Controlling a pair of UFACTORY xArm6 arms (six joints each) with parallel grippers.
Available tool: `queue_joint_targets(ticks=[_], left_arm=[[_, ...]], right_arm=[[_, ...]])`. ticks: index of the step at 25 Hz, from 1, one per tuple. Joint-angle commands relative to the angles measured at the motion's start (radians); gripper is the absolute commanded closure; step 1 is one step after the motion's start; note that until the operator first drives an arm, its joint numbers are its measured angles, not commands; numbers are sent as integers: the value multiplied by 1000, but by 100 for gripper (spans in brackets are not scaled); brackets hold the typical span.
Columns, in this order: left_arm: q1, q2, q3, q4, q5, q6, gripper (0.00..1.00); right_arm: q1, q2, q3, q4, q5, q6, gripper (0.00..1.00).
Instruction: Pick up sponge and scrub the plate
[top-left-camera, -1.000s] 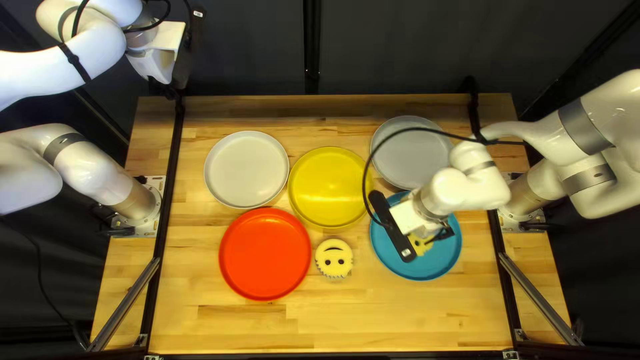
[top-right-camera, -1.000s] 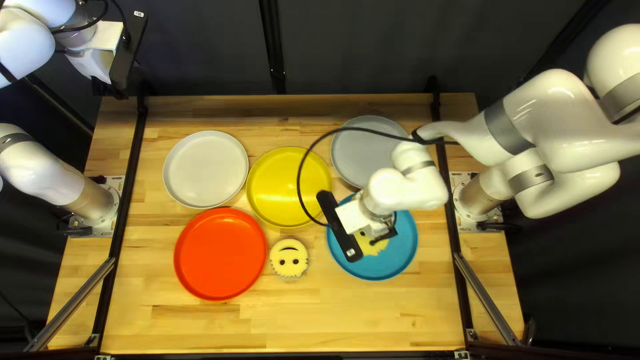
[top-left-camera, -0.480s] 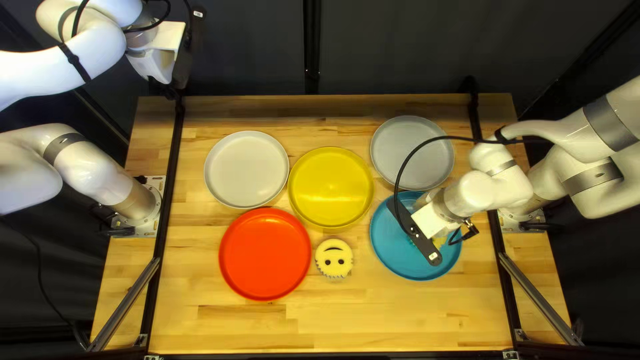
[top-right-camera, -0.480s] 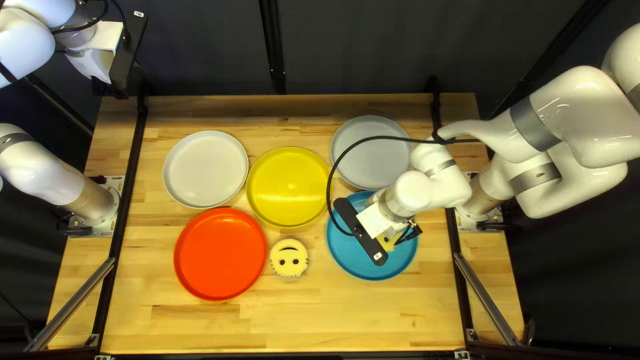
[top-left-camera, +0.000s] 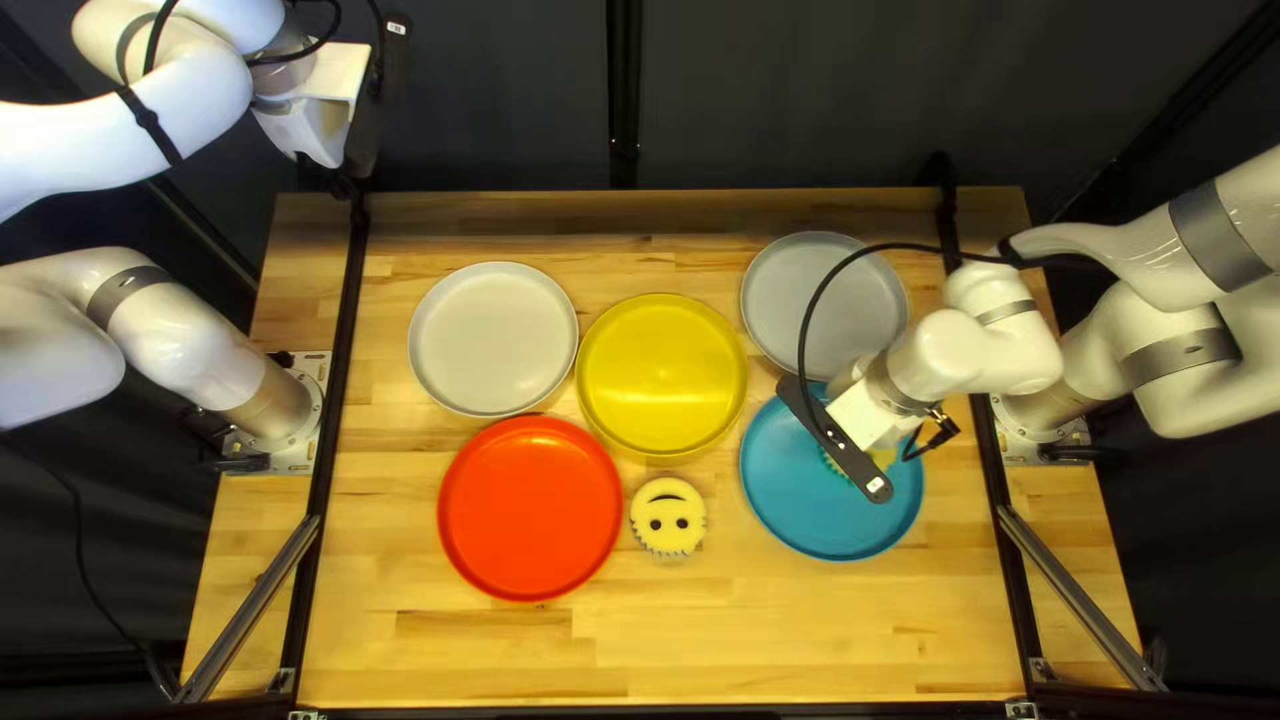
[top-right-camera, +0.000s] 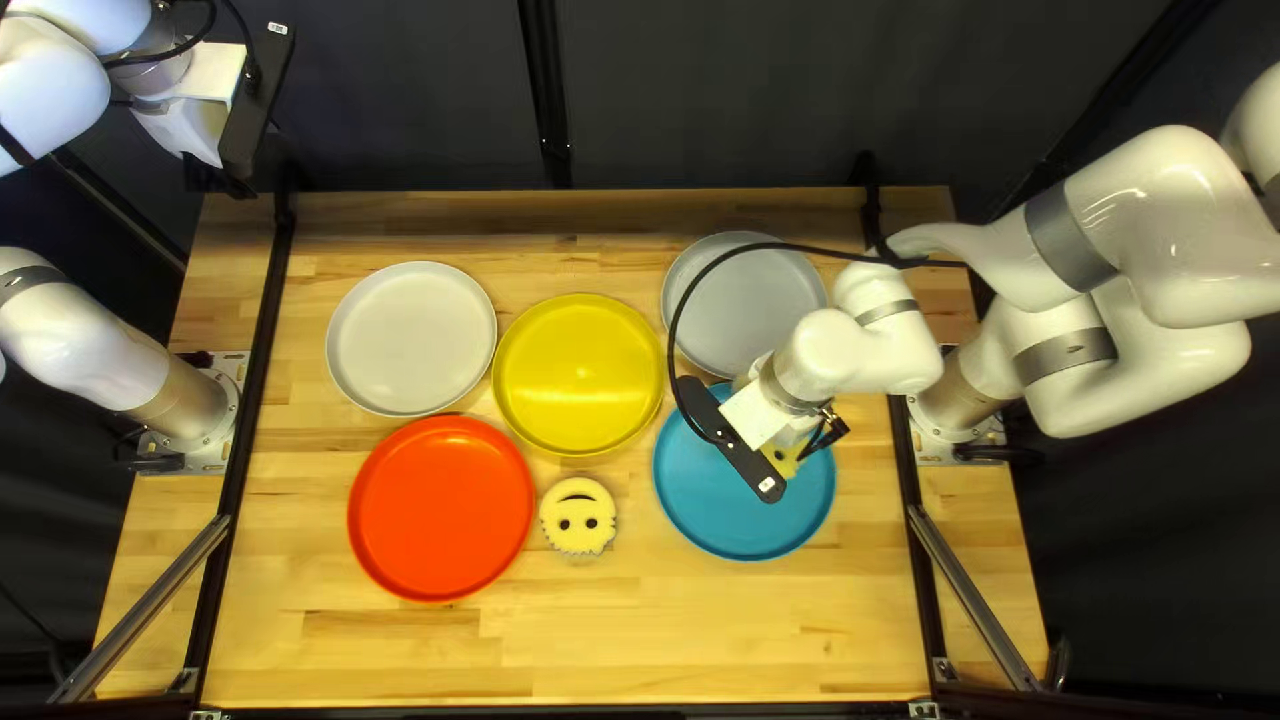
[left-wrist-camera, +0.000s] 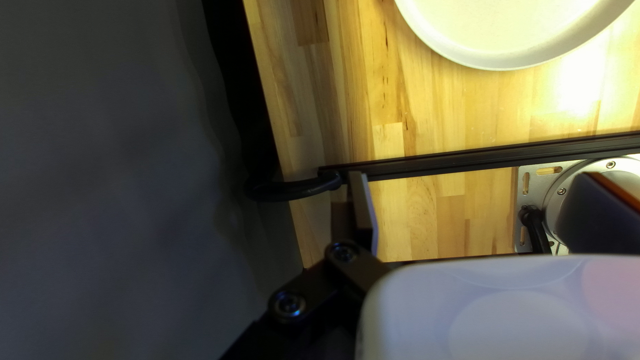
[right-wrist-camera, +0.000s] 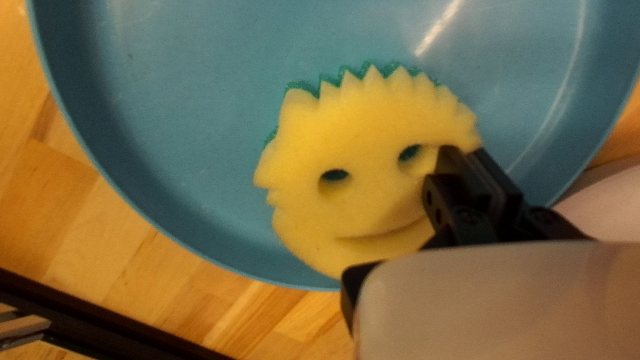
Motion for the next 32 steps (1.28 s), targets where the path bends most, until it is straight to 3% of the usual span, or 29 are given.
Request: queue_joint_targets(ticks=[1, 11, 18, 24, 32], left_arm=[[0, 0, 0, 0, 0, 0, 0], [0, 0, 0, 0, 0, 0, 0], [0, 0, 0, 0, 0, 0, 0], [0, 0, 0, 0, 0, 0, 0], [0, 0, 0, 0, 0, 0, 0]], right_arm=[[-2, 27, -38, -14, 15, 8, 100], [-146, 174, -141, -7, -60, -145, 100], [-130, 164, -97, 10, -85, -148, 100], [-43, 102, -48, 25, -43, -57, 100], [-55, 234, -212, 119, 15, -21, 100]])
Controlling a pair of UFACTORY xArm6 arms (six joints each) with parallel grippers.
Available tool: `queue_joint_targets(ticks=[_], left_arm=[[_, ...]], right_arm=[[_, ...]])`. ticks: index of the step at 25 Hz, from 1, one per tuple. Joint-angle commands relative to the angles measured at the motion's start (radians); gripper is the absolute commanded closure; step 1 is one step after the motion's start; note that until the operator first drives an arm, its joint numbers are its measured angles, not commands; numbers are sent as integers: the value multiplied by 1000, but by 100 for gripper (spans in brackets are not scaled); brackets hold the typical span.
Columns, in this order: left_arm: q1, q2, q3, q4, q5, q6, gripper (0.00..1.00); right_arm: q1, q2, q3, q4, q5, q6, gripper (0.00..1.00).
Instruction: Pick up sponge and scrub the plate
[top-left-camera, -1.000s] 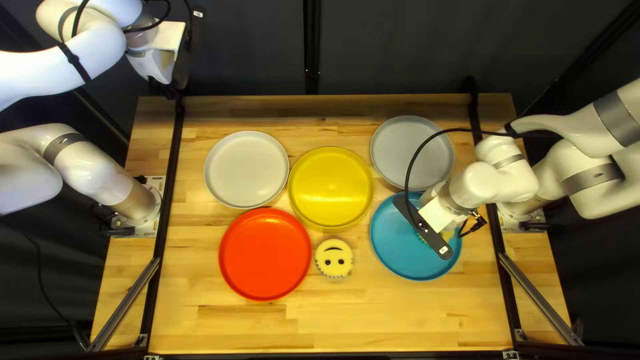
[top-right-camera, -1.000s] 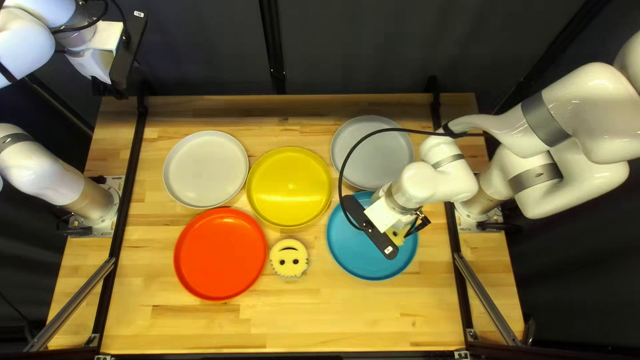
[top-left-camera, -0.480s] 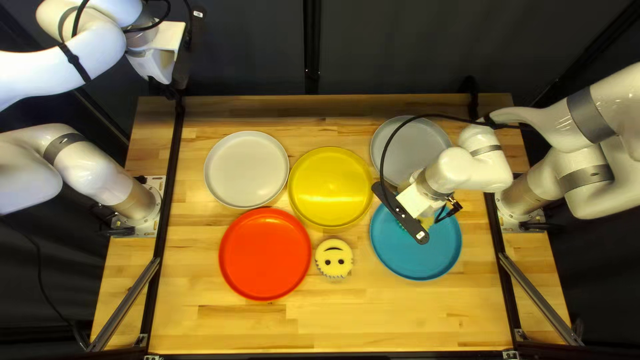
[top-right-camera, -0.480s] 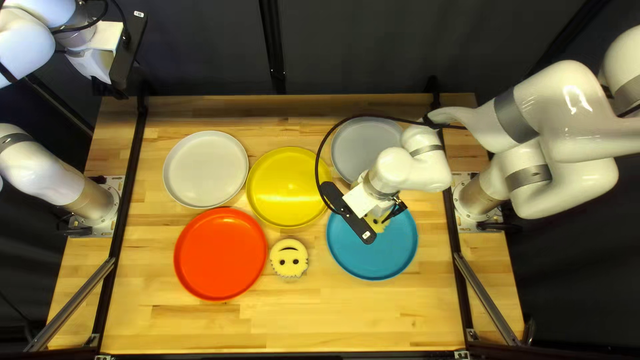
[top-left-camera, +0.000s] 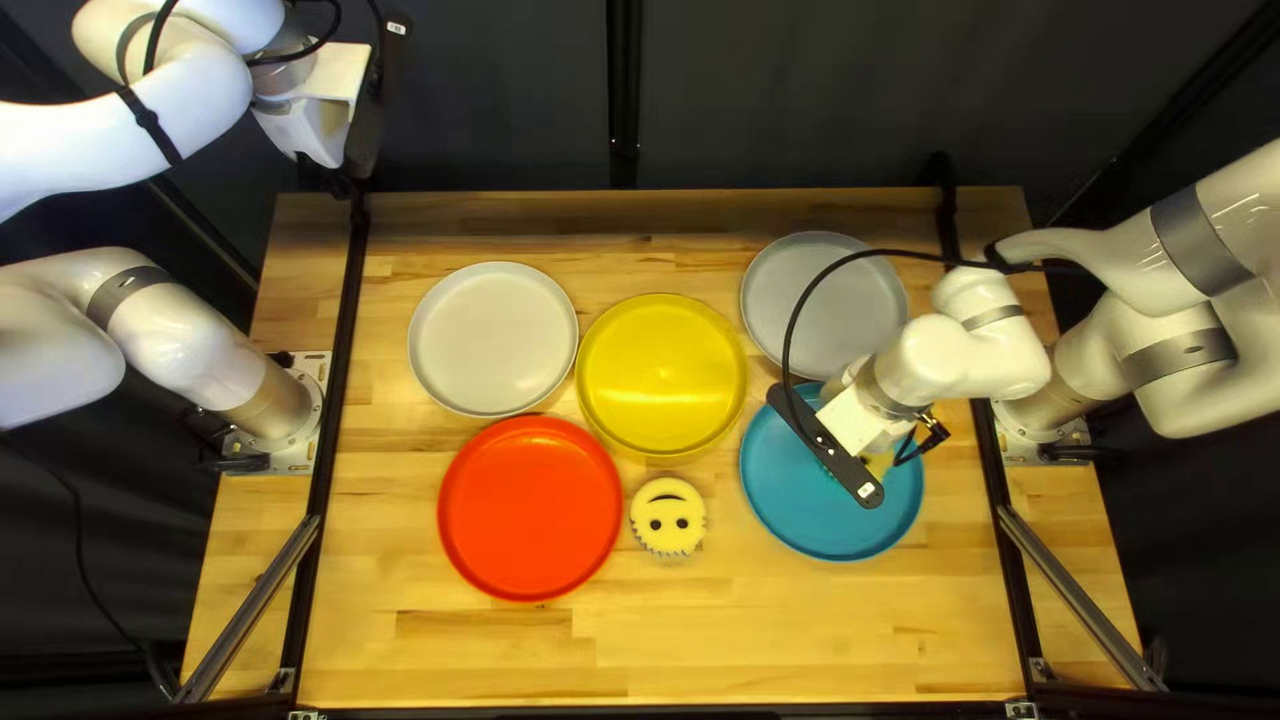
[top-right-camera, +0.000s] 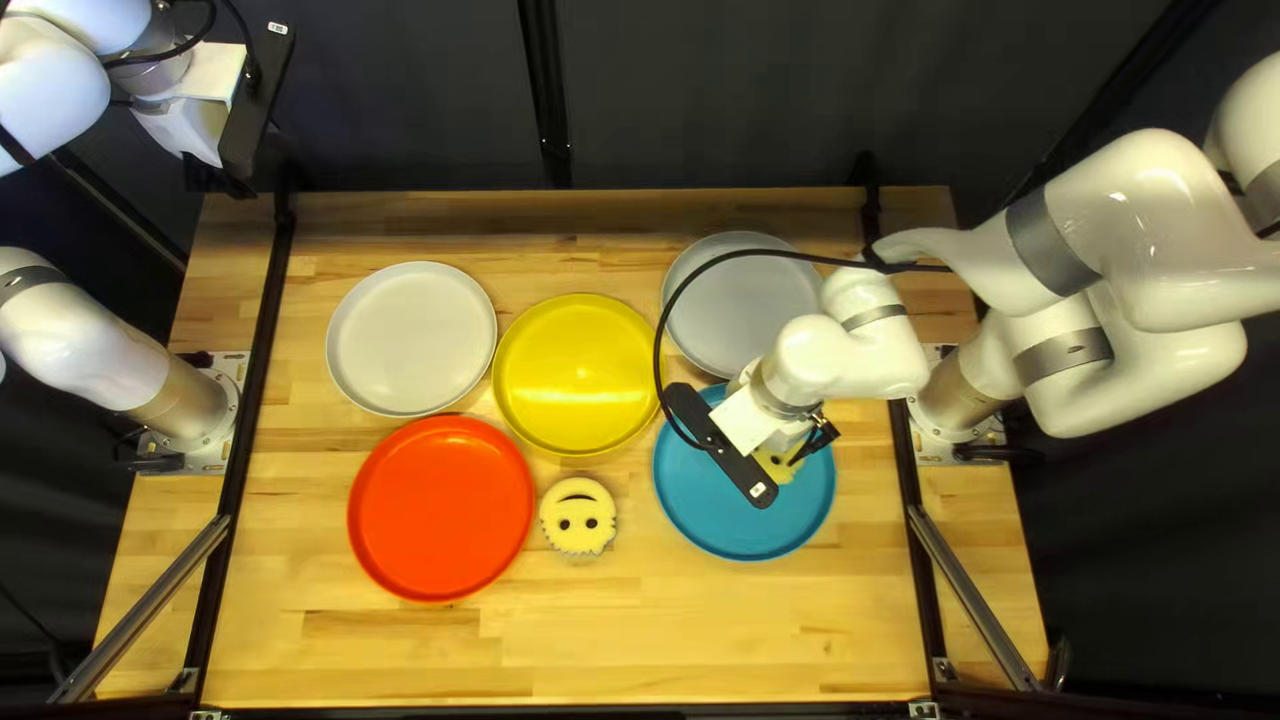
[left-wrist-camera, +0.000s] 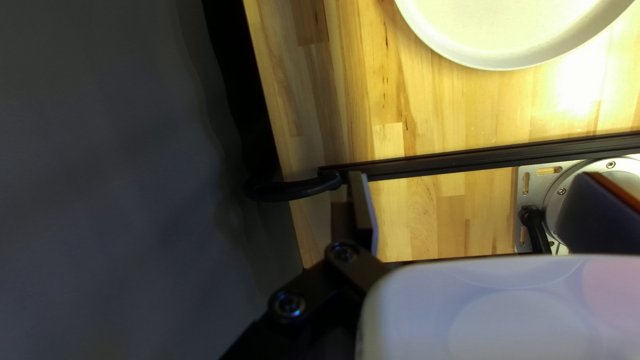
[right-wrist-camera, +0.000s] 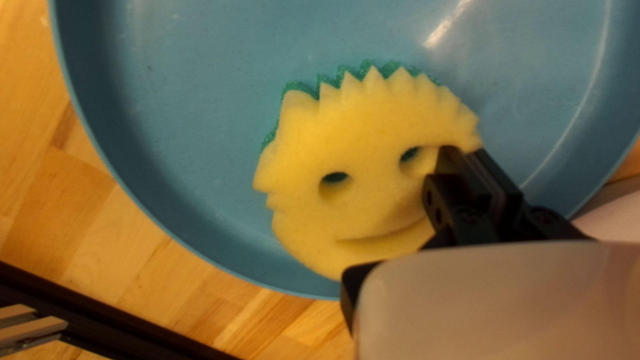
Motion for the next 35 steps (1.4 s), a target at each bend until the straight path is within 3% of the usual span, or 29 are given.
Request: queue_joint_targets(ticks=[1, 9, 16, 21, 28, 35], left_arm=[[0, 0, 0, 0, 0, 0, 0], [0, 0, 0, 0, 0, 0, 0], [0, 0, 0, 0, 0, 0, 0], [0, 0, 0, 0, 0, 0, 0], [0, 0, 0, 0, 0, 0, 0], [0, 0, 0, 0, 0, 0, 0]], right_arm=[[-26, 72, -82, 37, 13, 14, 100], [-113, 175, -169, 84, -6, -30, 100], [-25, 226, -188, 113, -45, 44, 100], [-29, 160, -178, 90, 13, 69, 100], [-197, 26, -156, 77, 136, -30, 100], [-454, 13, -263, 52, 274, -220, 100]])
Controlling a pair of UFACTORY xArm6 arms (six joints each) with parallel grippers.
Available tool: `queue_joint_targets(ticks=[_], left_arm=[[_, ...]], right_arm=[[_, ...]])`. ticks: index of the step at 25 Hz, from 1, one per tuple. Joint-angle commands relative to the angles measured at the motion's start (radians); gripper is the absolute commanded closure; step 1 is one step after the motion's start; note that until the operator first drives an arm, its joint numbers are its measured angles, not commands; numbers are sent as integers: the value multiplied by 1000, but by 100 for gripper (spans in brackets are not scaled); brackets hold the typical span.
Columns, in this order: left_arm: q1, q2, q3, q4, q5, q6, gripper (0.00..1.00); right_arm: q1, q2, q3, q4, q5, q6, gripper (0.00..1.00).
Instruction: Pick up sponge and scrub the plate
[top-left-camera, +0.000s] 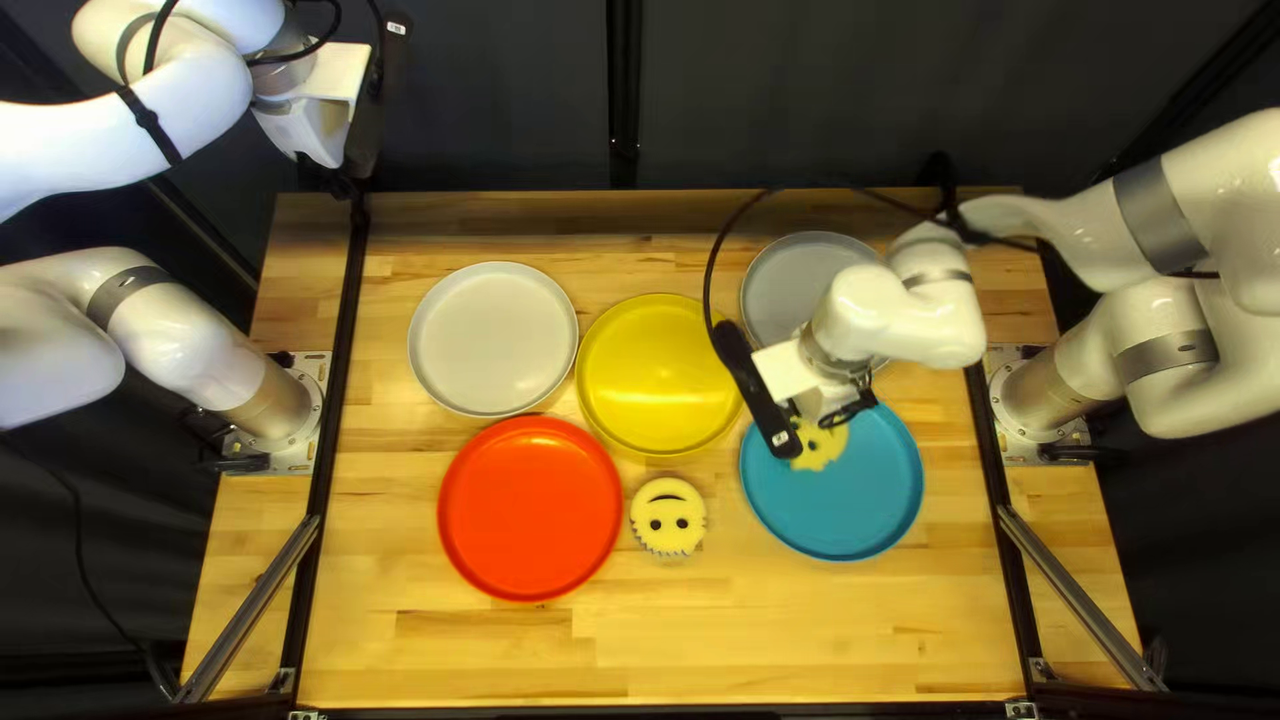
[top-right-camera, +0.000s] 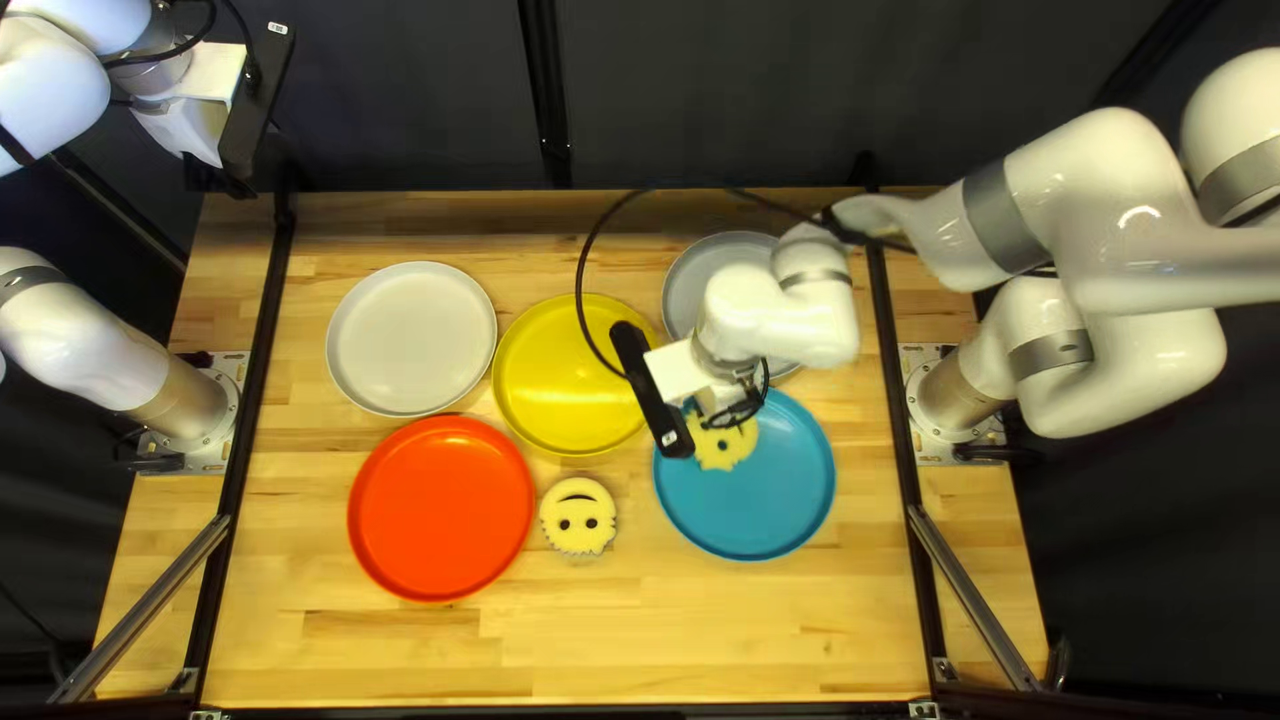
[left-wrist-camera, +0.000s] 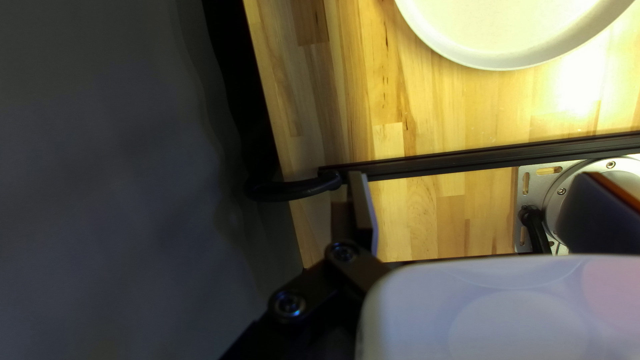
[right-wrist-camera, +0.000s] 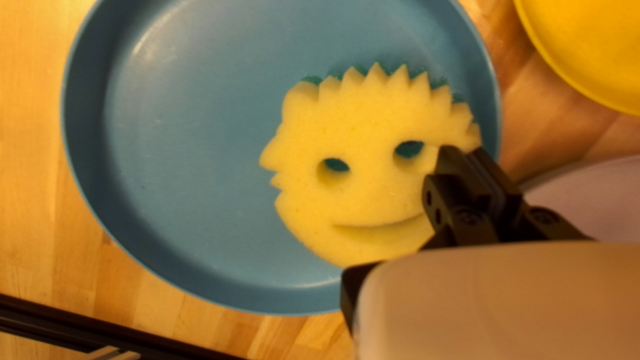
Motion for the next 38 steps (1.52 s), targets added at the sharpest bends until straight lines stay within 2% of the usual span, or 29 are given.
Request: queue_joint_targets(ticks=[1, 5, 19, 27, 31, 38], left_arm=[[0, 0, 0, 0, 0, 0, 0], [0, 0, 0, 0, 0, 0, 0], [0, 0, 0, 0, 0, 0, 0], [0, 0, 0, 0, 0, 0, 0], [0, 0, 0, 0, 0, 0, 0], [0, 0, 0, 0, 0, 0, 0]], right_arm=[[-155, 6, -86, -18, 84, -130, 100], [-274, 32, -167, 1, 150, -238, 100], [-288, 20, -165, 2, 160, -247, 100], [-401, 67, -163, -12, 90, -417, 100], [-405, 93, -150, -44, 39, -431, 100], [-336, 48, -78, -118, 0, -318, 100]])
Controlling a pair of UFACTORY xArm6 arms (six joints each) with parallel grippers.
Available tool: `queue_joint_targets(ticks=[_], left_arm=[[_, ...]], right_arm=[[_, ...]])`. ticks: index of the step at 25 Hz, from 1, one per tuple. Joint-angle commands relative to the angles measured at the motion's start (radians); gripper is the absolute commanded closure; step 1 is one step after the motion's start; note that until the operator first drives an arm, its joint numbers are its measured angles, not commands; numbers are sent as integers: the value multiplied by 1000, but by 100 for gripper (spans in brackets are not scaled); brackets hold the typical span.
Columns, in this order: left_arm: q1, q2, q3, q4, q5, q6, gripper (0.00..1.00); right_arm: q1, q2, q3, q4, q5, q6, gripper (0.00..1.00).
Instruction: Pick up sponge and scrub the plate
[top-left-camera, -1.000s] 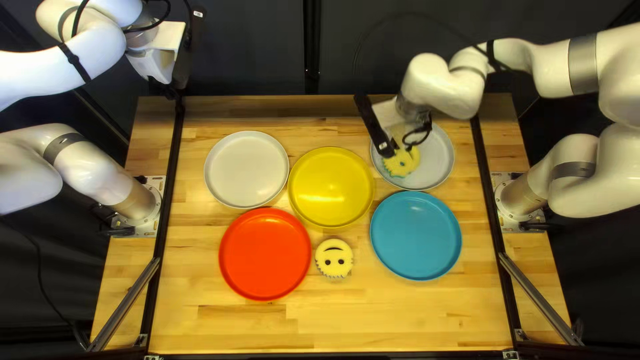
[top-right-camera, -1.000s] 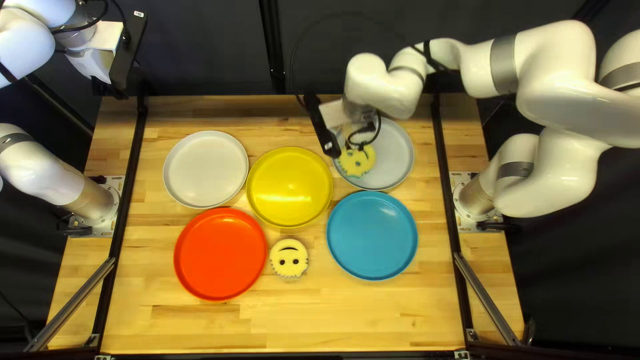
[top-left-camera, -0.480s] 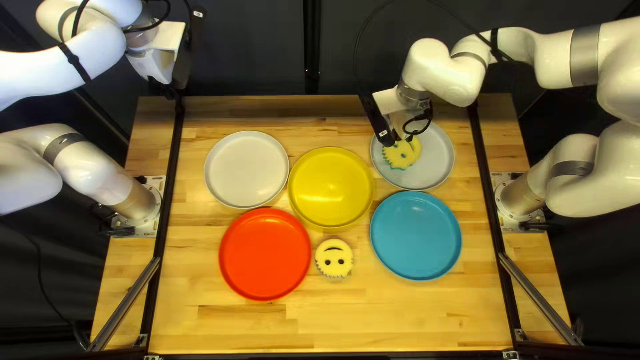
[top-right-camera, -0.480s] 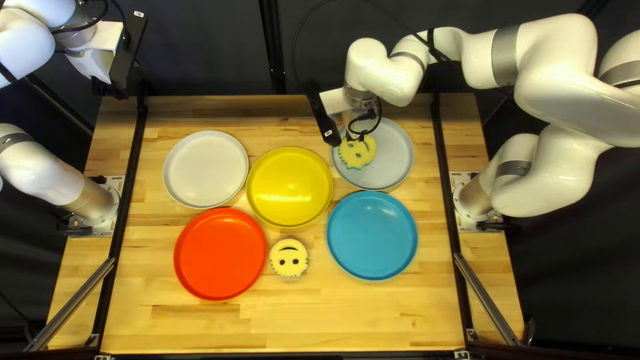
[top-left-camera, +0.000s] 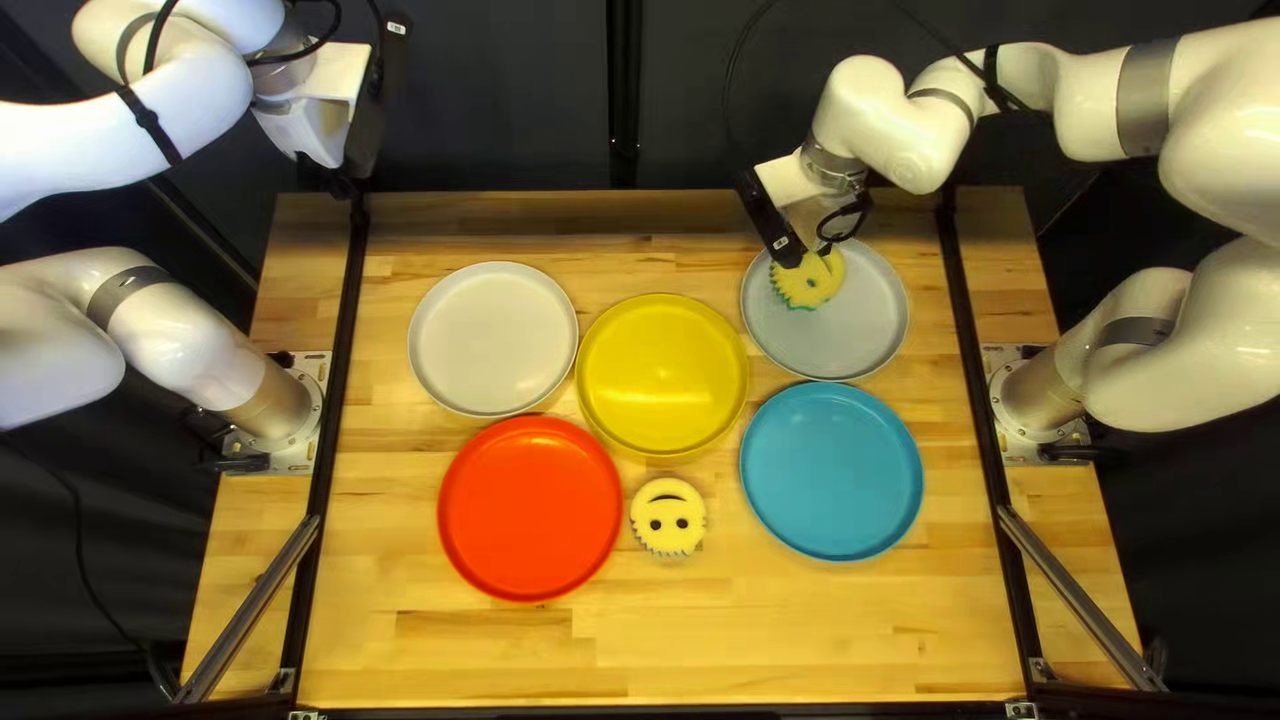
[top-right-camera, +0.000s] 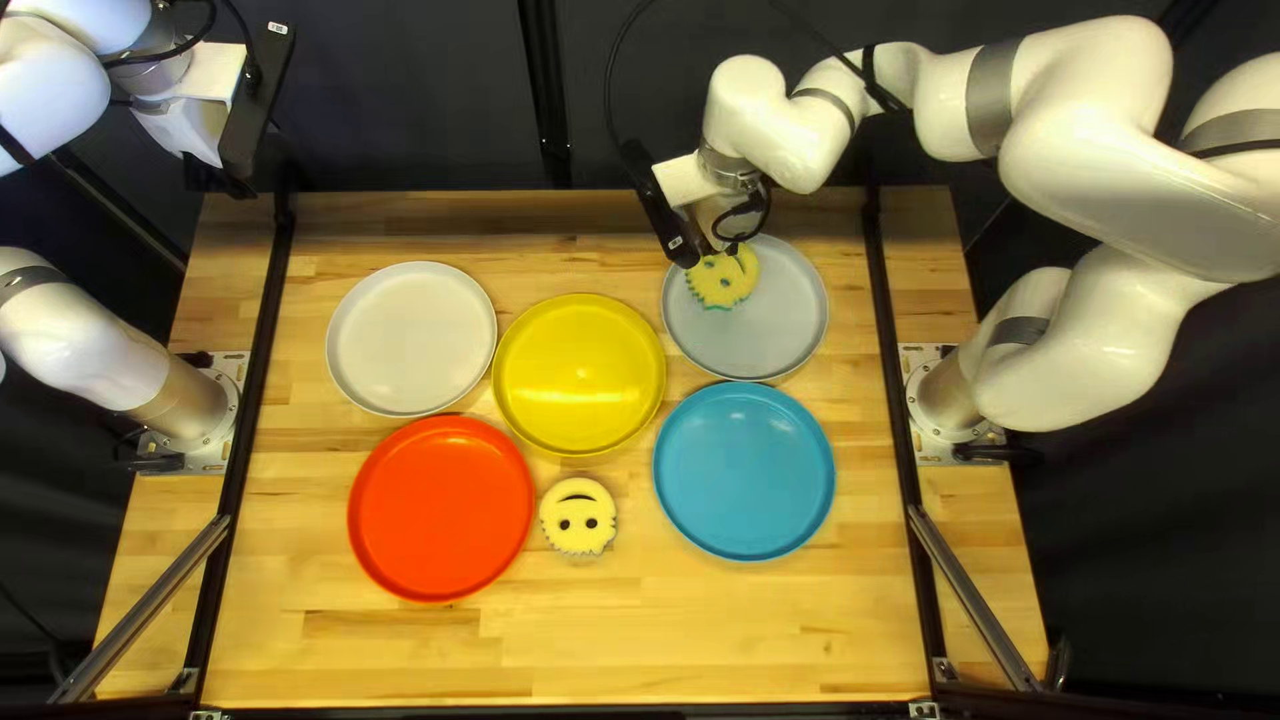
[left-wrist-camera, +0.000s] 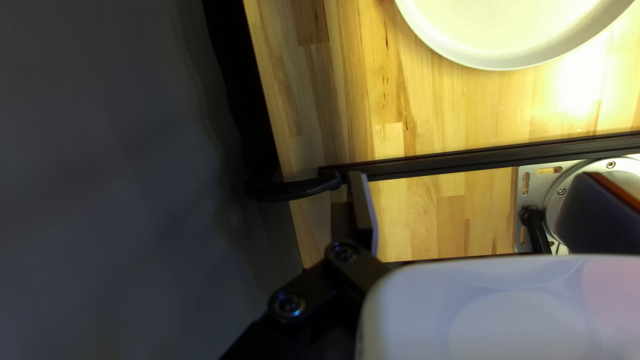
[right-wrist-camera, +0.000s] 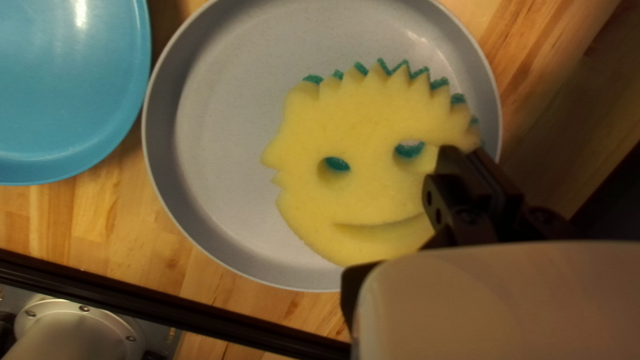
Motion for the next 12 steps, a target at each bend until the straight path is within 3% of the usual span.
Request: queue_joint_targets(ticks=[1, 12], left_arm=[[0, 0, 0, 0, 0, 0, 0], [0, 0, 0, 0, 0, 0, 0]], right_arm=[[46, -39, 43, -43, -7, 84, 100], [48, -52, 38, -40, 21, 85, 100]])
